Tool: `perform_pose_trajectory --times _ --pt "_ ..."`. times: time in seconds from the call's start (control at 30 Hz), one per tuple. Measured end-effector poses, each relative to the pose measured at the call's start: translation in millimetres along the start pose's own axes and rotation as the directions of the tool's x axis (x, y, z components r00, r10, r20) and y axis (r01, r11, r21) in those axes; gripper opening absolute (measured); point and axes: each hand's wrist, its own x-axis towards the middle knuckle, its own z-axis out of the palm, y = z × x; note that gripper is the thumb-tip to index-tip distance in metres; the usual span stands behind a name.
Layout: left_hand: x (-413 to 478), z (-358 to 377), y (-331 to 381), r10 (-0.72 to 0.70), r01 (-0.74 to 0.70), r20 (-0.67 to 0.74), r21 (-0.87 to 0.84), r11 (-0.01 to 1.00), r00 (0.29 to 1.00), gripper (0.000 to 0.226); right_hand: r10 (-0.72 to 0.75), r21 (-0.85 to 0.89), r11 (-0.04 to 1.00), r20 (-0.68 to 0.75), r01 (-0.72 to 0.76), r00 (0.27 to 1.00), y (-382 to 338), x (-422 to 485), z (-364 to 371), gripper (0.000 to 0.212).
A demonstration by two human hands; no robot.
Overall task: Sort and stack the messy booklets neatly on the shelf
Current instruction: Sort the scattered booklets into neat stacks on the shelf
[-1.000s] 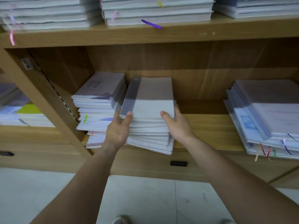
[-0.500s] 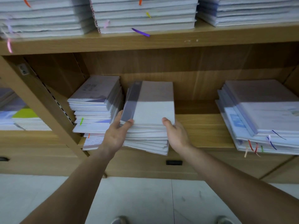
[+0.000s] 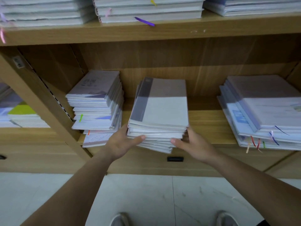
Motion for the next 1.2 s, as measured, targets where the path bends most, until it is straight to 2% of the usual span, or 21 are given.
perform_pose_trajectory --times 0.1,0.17,0.3,0.4,0.57,0.63,0.7,0.77,0.83,0.9,0.93,1.07,1.2 --pt "3.7 2.8 -7.7 -0.012 0.02 -0.055 0.144 0.989 0.998 0.057 0.024 -0.173 0.985 0.028 -0.019 0.999 16.7 -4.5 3.8 0.092" --pt "6.0 2.1 -16.6 -0.001 0.015 -0.071 0.196 0.981 0.997 0.058 -0.016 -0.188 0.982 0.008 0.017 1.0 21.3 -5.1 10.5 0.079" --pt "2.7 -1.5 -31.6 -0.071 0.07 0.004 0.131 0.989 0.997 0.065 -0.065 -0.171 0.984 -0.035 0.058 0.997 20.8 -3.9 19.2 0.07" --pt "3.2 -0.4 -34.4 -0.071 0.071 -0.004 0.07 0.995 0.997 0.074 -0.068 -0.176 0.983 -0.081 0.053 0.994 22.2 -0.7 24.6 0.066" --pt "0.2 10.3 -37.2 -0.075 0.07 0.057 0.079 0.994 0.996 0.064 0.025 -0.085 0.996 -0.187 -0.041 0.982 26.7 3.8 15.6 0.054" --pt "-3.7 19.1 -34.3 -0.058 0.045 0.113 0.116 0.992 0.992 0.075 0.053 -0.078 0.994 -0.205 -0.07 0.977 32.4 4.4 2.0 0.055" --pt "-8.1 28.9 -31.6 -0.039 0.029 0.162 0.066 0.997 0.986 0.09 0.07 -0.067 0.994 -0.195 -0.085 0.978 36.7 3.6 -10.2 0.054" --pt "-12.3 36.1 -31.2 -0.014 0.018 0.2 -0.016 1.0 0.98 0.095 0.078 -0.045 0.995 -0.179 -0.087 0.981 36.6 1.2 -16.5 0.051" --pt "-16.6 37.0 -25.9 0.011 0.013 0.236 -0.1 0.995 0.972 0.089 0.077 -0.039 0.996 -0.18 -0.085 0.981 36.0 -1.3 -18.2 0.052" --pt "-15.7 33.4 -25.7 0.033 0.004 0.235 -0.157 0.988 0.972 0.065 0.074 -0.025 0.997 -0.172 -0.08 0.982 34.4 -3.2 -18.2 0.052" --pt "-14.7 30.8 -24.9 0.036 0.006 0.226 -0.183 0.983 0.973 0.06 0.074 -0.015 0.997 -0.169 -0.078 0.983 34.4 -4.0 -18.4 0.053" --pt "-10.0 26.8 -23.1 0.091 -0.032 0.237 -0.243 0.969 0.967 0.061 0.067 -0.025 0.997 -0.151 -0.072 0.986 31.6 -7.0 -17.4 0.057" --pt "-11.1 28.3 -21.3 0.095 -0.038 0.217 -0.255 0.966 0.972 0.058 0.052 -0.114 0.991 -0.126 -0.066 0.991 27.3 -9.3 -9.7 0.057"
